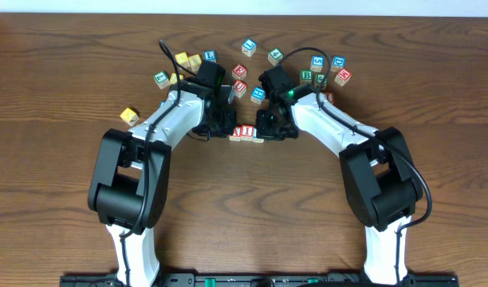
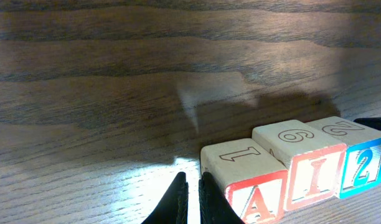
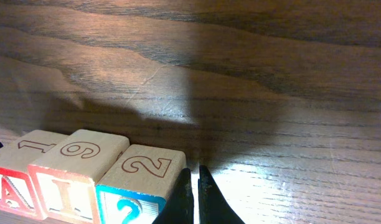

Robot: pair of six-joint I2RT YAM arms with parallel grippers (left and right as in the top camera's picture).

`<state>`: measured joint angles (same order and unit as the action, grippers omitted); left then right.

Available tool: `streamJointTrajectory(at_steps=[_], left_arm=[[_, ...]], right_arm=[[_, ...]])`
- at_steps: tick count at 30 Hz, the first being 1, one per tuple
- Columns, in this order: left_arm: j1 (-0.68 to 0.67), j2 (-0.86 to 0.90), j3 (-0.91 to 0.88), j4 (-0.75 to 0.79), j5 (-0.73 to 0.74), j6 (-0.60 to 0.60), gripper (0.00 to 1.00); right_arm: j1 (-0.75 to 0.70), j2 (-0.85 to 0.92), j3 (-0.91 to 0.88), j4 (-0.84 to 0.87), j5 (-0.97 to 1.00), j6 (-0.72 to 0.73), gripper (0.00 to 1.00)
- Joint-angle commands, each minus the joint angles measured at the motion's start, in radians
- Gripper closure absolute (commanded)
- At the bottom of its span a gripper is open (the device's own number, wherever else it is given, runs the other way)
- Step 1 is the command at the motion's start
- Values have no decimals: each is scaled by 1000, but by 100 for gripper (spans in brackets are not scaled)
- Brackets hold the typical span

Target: Spell out AI2

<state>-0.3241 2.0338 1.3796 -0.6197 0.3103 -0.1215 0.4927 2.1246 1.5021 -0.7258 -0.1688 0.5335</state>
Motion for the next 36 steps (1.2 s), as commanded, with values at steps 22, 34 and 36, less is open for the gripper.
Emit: streamJointTrajectory(at_steps=[22, 34, 36], left_arm=[[87, -149, 64, -88, -147, 20, 92], [188, -270, 62, -75, -256, -72, 92], [194, -270, 62, -74, -256, -71, 92]], right_arm=[[-49, -64, 109, -55, 99, -105, 99], [49, -10, 117, 162, 88, -96, 99], [61, 7, 117, 162, 96, -93, 99]])
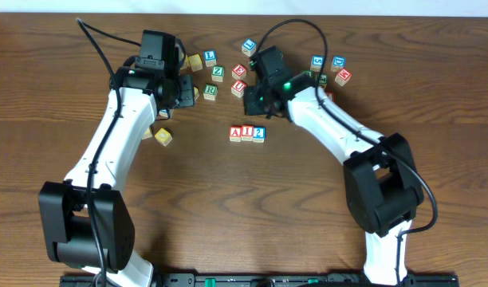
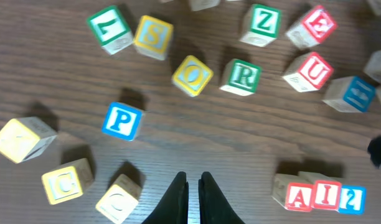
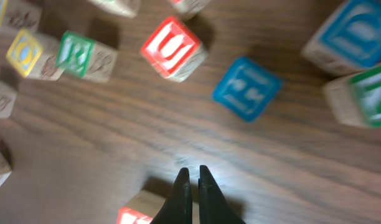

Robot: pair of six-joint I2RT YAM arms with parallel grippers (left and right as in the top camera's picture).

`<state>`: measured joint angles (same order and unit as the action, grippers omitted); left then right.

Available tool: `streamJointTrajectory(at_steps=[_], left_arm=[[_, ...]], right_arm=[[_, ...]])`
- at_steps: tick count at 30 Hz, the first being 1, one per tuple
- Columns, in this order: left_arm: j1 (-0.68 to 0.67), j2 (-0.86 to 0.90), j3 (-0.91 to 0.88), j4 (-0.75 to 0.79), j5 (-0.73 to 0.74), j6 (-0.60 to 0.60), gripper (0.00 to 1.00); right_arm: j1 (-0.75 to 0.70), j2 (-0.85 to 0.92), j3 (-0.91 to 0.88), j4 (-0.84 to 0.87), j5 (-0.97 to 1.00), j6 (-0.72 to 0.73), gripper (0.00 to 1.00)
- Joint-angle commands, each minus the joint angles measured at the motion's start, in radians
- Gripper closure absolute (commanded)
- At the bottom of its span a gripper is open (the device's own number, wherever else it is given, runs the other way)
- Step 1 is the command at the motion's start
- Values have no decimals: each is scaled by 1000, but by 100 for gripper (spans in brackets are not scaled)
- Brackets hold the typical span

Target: Spell out AI2

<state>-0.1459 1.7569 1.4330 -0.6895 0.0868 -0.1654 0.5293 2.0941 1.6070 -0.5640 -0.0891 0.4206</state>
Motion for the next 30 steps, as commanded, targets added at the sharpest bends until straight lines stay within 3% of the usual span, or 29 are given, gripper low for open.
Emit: streamJointTrajectory(at_steps=[1, 30], left_arm=[[17, 7, 8, -5, -32, -27, 92], [18, 8, 2, -3, -32, -27, 92]], right_arm=[[29, 44, 12, 1, 20, 21, 99], [55, 132, 12, 11, 7, 57, 99]])
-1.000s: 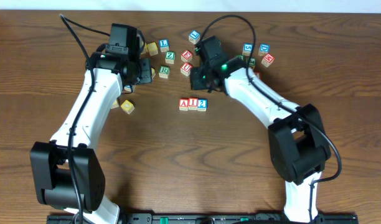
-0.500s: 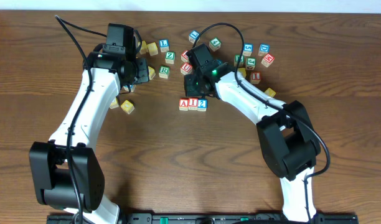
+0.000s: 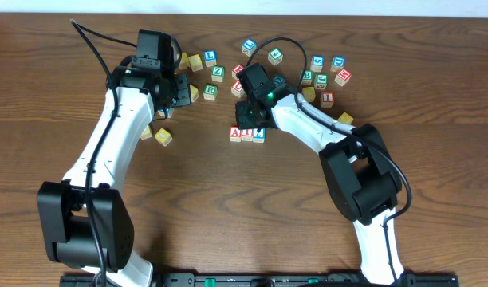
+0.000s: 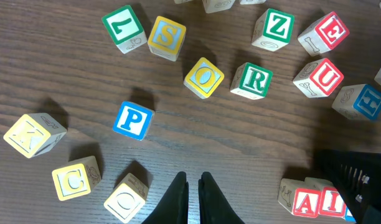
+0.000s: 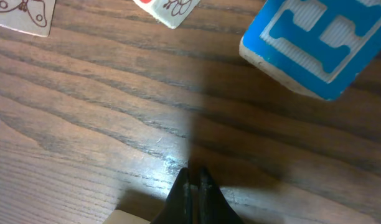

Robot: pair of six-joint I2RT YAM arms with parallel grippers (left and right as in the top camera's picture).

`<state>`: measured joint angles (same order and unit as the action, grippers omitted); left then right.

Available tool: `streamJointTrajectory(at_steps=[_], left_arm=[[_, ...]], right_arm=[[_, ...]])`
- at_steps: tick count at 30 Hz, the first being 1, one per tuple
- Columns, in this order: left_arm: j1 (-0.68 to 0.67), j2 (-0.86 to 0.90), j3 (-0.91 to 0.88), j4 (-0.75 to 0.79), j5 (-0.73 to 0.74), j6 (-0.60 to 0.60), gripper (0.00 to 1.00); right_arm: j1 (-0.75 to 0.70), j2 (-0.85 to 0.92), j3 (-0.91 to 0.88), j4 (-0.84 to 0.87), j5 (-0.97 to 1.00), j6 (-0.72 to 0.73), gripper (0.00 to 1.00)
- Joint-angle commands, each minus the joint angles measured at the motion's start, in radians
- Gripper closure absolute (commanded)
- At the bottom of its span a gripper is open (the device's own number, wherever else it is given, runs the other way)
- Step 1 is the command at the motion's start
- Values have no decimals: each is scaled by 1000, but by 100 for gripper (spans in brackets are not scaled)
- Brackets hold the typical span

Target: Spell out AI2

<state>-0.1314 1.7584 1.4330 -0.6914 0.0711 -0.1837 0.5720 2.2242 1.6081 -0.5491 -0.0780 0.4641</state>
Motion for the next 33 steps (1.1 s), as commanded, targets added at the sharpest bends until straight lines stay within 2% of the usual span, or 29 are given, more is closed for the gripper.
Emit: streamJointTrajectory(at_steps=[1, 24, 33], left_arm=[[3, 6, 2, -1, -16, -9, 92], [3, 6, 1, 0, -16, -9, 92], [10, -34, 38, 9, -16, -9, 92]], right_arm=[[12, 2, 11, -5, -4, 13, 99], [11, 1, 11, -10, -10, 10, 99], [-68, -107, 119, -42, -2, -47, 89]])
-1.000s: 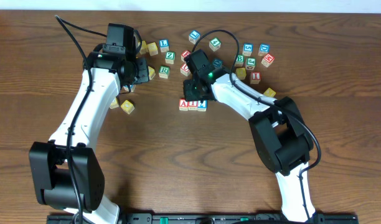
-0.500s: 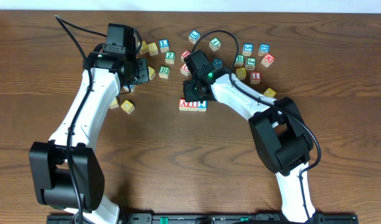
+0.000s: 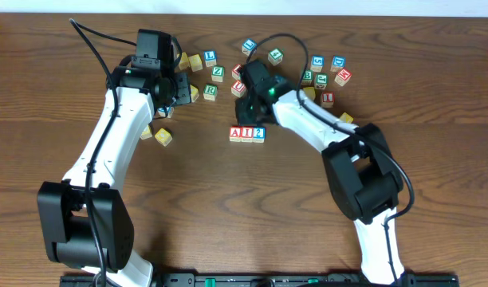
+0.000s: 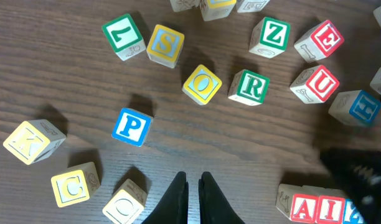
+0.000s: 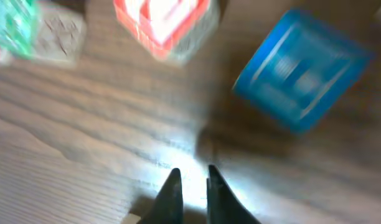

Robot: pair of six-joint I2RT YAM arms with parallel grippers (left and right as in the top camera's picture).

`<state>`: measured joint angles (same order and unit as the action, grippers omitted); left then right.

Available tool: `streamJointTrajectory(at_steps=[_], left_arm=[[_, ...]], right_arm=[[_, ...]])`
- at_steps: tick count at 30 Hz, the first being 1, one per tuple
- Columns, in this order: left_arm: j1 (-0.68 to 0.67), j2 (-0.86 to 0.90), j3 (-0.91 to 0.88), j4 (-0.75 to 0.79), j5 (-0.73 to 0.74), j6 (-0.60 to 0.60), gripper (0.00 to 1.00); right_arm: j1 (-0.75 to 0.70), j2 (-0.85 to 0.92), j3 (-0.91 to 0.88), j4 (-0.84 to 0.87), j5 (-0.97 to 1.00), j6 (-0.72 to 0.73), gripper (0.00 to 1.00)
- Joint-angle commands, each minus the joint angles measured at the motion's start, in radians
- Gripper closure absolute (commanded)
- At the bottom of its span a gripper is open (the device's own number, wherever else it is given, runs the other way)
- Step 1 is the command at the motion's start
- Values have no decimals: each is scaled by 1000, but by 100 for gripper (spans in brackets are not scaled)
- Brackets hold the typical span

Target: Spell out AI2

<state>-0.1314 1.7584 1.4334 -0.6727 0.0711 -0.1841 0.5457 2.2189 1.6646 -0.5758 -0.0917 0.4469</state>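
Observation:
Three blocks stand side by side in a row reading A (image 3: 235, 133), I (image 3: 247, 133) and 2 (image 3: 259, 133) at mid-table. The row's left end, with the red A (image 4: 301, 205), shows at the lower right of the left wrist view. My left gripper (image 4: 190, 186) is shut and empty, high above loose blocks left of the row. My right gripper (image 5: 190, 183) hovers just behind the row, its jaws slightly parted with nothing between them. A blurred blue block (image 5: 301, 76) and a red block (image 5: 162, 22) lie ahead of it.
Loose letter blocks lie scattered behind the row: P (image 4: 132, 127), O (image 4: 202, 84), R (image 4: 249, 88), Z (image 4: 272, 35), U (image 4: 315, 83). Two yellow blocks (image 4: 75, 184) sit near the left fingers. More blocks cluster at the back right (image 3: 328, 73).
The right gripper's jaws have parted a little, and it stands slightly higher and farther back from the row. The left gripper has barely shifted. The A I 2 row is unchanged.
Both grippers were shut at table level, one at each end of the A I 2 row. Then both were away from it, the left high over the loose blocks at back left, the right behind the row. The right was low behind the row, and now its jaws are apart.

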Motion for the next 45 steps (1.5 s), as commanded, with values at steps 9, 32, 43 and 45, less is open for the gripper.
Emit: streamJointTrajectory(at_steps=[9, 32, 43, 45], left_arm=[[55, -267, 41, -96, -16, -8, 31], [55, -340, 41, -180, -16, -8, 2], [55, -340, 40, -180, -16, -8, 2], [55, -340, 41, -180, -16, -8, 2]], right_arm=[[-175, -410, 86, -298, 11, -87, 75], [-436, -1081, 86, -833, 104, -175, 1], [-436, -1185, 86, -843, 104, -175, 1], [-436, -1189, 86, -855, 105, -175, 1]])
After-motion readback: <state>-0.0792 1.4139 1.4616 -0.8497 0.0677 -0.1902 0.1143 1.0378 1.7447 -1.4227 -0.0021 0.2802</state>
